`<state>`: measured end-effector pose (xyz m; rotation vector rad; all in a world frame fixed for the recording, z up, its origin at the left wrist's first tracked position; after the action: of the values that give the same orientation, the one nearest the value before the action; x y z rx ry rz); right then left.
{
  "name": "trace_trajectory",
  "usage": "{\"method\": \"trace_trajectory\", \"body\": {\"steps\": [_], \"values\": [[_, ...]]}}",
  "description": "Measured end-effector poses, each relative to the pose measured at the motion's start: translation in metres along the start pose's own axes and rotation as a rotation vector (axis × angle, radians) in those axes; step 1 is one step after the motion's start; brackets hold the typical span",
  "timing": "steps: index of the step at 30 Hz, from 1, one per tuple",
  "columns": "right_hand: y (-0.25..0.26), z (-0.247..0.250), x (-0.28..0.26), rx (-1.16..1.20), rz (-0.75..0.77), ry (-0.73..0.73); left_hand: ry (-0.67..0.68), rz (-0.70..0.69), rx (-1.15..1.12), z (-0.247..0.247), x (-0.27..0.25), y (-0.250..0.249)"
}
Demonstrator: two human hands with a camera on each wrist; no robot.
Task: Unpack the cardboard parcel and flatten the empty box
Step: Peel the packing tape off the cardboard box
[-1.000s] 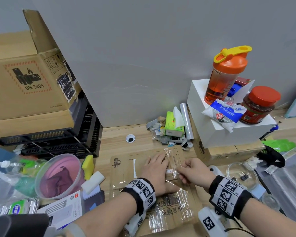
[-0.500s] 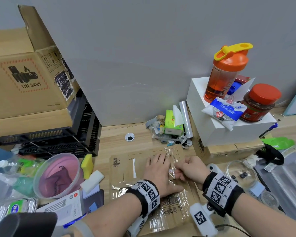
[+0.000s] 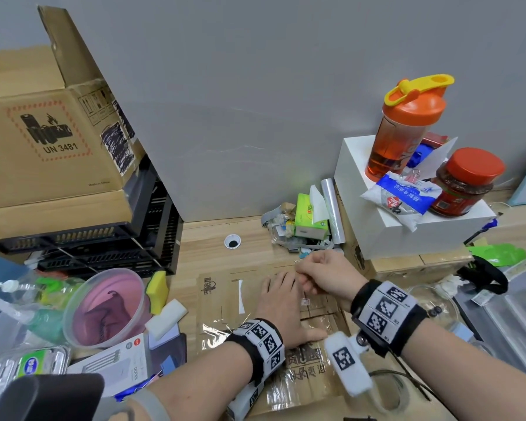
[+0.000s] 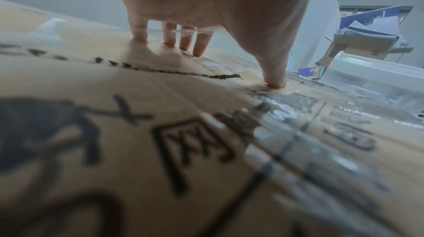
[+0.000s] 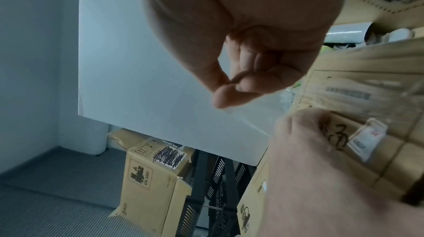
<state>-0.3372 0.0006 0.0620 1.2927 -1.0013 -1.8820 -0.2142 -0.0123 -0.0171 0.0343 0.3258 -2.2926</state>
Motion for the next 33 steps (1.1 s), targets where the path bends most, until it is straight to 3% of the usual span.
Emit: {"method": "trace_trajectory", "body": {"steps": [3,7,13,18,23,27,29,31,33], "values": [[0.007,0.001,-0.003,-0.056,0.046,0.019,-0.018,-0.011,-0.072,0.005,-0.001,0.005],[0.007,0.007,-0.007,0.082,0.108,-0.012,-0.02,-0.042,-0.291,0.011,-0.007,0.018],[0.007,0.006,-0.01,0.296,0.096,-0.009,-0.084,0.115,-0.556,0.038,-0.027,0.043],[-0.009,-0.013,-0.005,0.061,0.123,0.035,-0.083,0.188,-0.706,0.051,-0.043,0.064],[-0.023,-0.059,-0.013,-0.327,0.307,0.147,-0.074,0.119,-0.673,0.062,-0.064,0.072],[-0.025,-0.087,-0.022,-0.359,0.312,0.342,-0.154,0.181,-0.587,0.06,-0.073,0.09],[-0.024,-0.097,-0.025,-0.349,0.342,0.413,-0.153,0.143,-0.503,0.056,-0.078,0.097],[-0.027,-0.105,-0.025,-0.336,0.34,0.431,-0.137,0.138,-0.419,0.05,-0.084,0.104],[-0.031,-0.11,-0.02,-0.359,0.32,0.358,-0.149,0.15,-0.389,0.045,-0.089,0.109]]}}
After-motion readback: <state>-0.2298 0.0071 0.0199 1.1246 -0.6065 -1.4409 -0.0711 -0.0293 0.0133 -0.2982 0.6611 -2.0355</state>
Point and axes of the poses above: each hand's wrist, its own x-axis towards the middle knuckle, its own z-axis out of the back of the hand, y = z × x, the point moved 2 cm from there along x, towards the middle knuckle, and after that the axes turned 6 degrees about -y, right-handed, at the moved point
